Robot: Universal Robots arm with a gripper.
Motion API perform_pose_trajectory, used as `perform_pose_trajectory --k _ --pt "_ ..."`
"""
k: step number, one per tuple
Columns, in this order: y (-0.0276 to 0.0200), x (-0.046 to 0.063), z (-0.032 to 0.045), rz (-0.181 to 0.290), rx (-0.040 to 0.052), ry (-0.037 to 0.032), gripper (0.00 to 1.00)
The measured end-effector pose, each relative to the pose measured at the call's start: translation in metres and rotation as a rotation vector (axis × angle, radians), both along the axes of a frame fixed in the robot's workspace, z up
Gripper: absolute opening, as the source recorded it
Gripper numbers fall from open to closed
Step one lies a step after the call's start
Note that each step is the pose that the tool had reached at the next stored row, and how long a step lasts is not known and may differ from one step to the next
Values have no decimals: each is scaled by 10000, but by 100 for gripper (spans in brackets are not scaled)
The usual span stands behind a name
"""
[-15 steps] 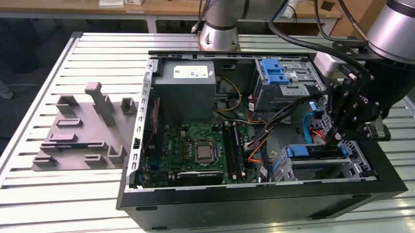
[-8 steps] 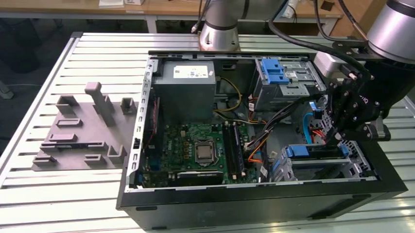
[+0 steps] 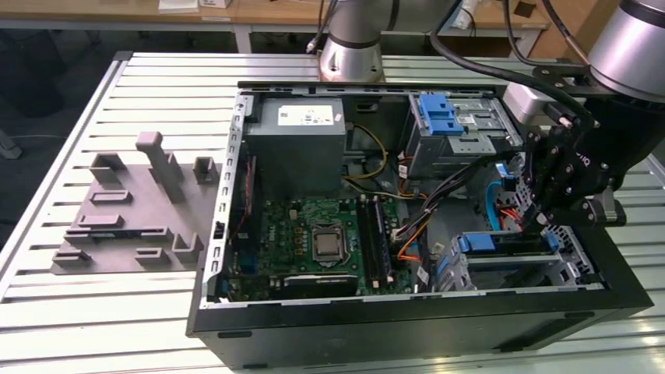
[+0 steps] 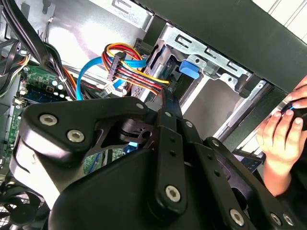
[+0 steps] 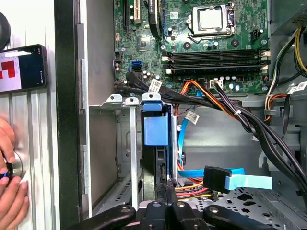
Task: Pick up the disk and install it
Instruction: 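Insert the second disk wire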
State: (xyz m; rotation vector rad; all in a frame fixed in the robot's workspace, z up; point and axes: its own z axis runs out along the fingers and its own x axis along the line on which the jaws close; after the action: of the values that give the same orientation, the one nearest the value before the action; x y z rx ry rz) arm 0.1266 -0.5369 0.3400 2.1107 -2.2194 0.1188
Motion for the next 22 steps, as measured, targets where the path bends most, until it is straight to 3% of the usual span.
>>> perform_pose_trajectory --k 6,11,18,22 --pt "0 -1 1 1 -1 0 11" --pt "0 -76 4 0 -2 -15 11" --pt "0 -92 127 0 -1 -19 11" --pt "0 -125 132 0 6 -20 11"
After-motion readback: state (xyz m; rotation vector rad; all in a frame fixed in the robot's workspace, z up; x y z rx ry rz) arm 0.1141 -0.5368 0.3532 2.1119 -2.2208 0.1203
